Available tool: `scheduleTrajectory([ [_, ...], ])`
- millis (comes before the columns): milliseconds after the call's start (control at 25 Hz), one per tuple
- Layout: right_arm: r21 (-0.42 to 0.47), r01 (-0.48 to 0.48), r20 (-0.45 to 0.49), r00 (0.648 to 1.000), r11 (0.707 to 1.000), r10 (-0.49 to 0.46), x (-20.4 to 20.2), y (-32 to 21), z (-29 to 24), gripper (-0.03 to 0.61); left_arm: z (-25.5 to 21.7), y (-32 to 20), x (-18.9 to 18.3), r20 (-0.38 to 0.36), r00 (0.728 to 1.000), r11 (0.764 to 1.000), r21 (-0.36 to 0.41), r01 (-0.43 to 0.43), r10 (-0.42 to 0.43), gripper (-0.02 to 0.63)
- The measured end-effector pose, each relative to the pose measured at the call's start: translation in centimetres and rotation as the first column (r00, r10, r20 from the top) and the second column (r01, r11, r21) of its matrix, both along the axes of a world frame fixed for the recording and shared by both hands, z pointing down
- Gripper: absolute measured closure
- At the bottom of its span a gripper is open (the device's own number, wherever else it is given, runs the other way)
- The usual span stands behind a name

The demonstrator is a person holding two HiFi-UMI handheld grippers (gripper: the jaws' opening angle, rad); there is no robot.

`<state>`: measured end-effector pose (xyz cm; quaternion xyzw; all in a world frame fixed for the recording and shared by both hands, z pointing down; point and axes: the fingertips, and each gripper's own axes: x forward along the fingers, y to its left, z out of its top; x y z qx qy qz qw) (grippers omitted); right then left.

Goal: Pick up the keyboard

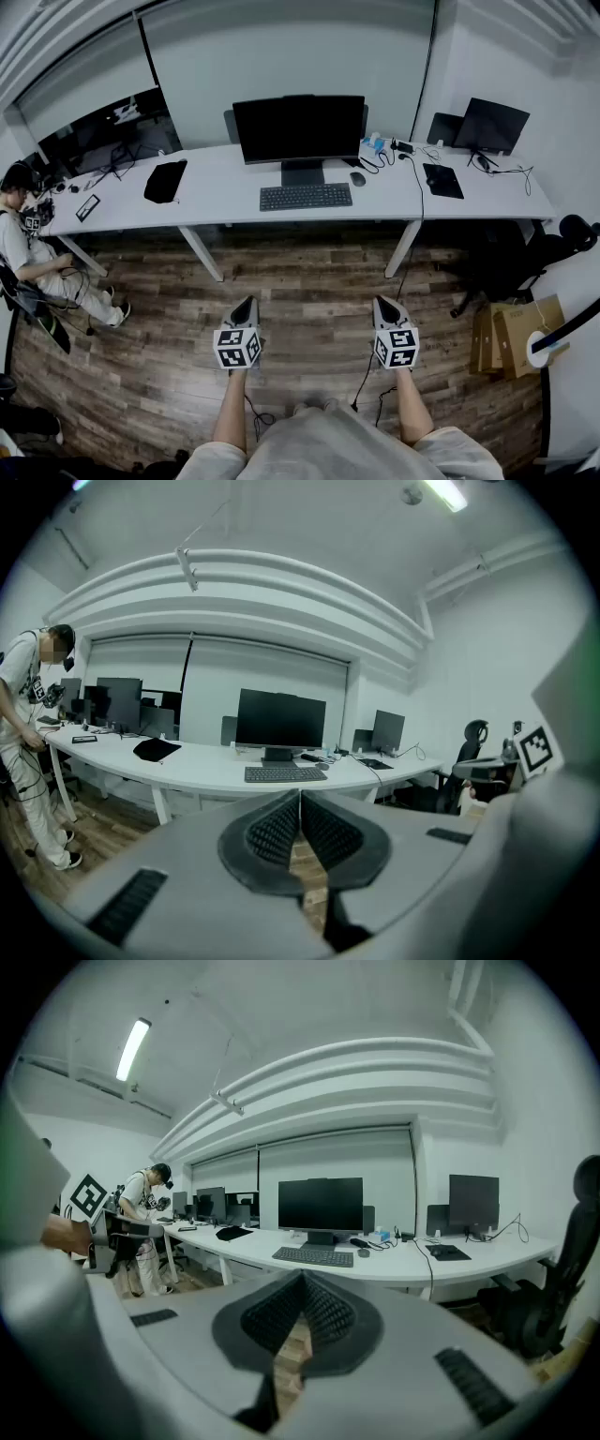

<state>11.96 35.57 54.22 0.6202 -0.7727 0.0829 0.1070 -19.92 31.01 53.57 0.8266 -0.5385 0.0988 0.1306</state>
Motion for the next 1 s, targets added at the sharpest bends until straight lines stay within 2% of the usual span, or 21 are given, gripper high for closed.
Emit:
scheduleTrajectory([
  [400, -0.004, -0.002, 0.002, 1.000, 1.000, 0.002, 0.5, 0.9, 0.5, 0.580, 0.6, 1.2, 0.4, 0.004, 1.000, 1.000, -0.007, -0.002, 0.002, 0.603],
  [560, 0.006, 0.000, 0.008, 1.000, 1.000, 0.000, 0.7, 1.1, 0.3, 0.578, 0.6, 1.5, 0.7, -0.028, 0.999, 1.000, -0.012, -0.021, 0.020, 0.598],
  [600, 0.004, 0.012, 0.012, 1.000, 1.000, -0.013, 0.6, 1.1, 0.4, 0.578, 0.7, 1.6, 0.9, -0.033, 0.999, 0.999, -0.017, -0.028, 0.028, 0.575],
  [640, 0.001, 0.035, 0.021, 0.999, 0.999, -0.035, 0.4, 1.1, 0.5, 0.525, 0.8, 1.6, 1.2, -0.037, 0.999, 0.999, -0.023, -0.040, 0.039, 0.516],
  [720, -0.001, 0.082, 0.037, 0.996, 0.997, -0.082, 0.0, 1.0, 0.7, 0.371, 1.3, 1.7, 1.7, -0.042, 0.997, 0.998, -0.034, -0.059, 0.057, 0.397],
  [760, 0.000, 0.093, 0.036, 0.995, 0.996, -0.093, -0.1, 0.9, 0.9, 0.290, 1.5, 1.7, 1.9, -0.043, 0.997, 0.997, -0.040, -0.065, 0.063, 0.368],
  [840, 0.004, 0.089, 0.027, 0.996, 0.996, -0.089, 0.2, 0.6, 1.1, 0.200, 1.9, 1.8, 2.3, -0.047, 0.996, 0.996, -0.048, -0.072, 0.069, 0.328],
  [880, 0.001, 0.083, 0.023, 0.996, 0.997, -0.083, 0.4, 0.5, 1.3, 0.178, 2.0, 1.8, 2.4, -0.049, 0.996, 0.996, -0.050, -0.071, 0.068, 0.323],
  [1000, -0.012, 0.082, 0.019, 0.996, 0.997, -0.082, 1.0, 0.3, 1.8, 0.175, 2.1, 1.9, 2.9, -0.041, 0.997, 0.997, -0.048, -0.065, 0.063, 0.319],
])
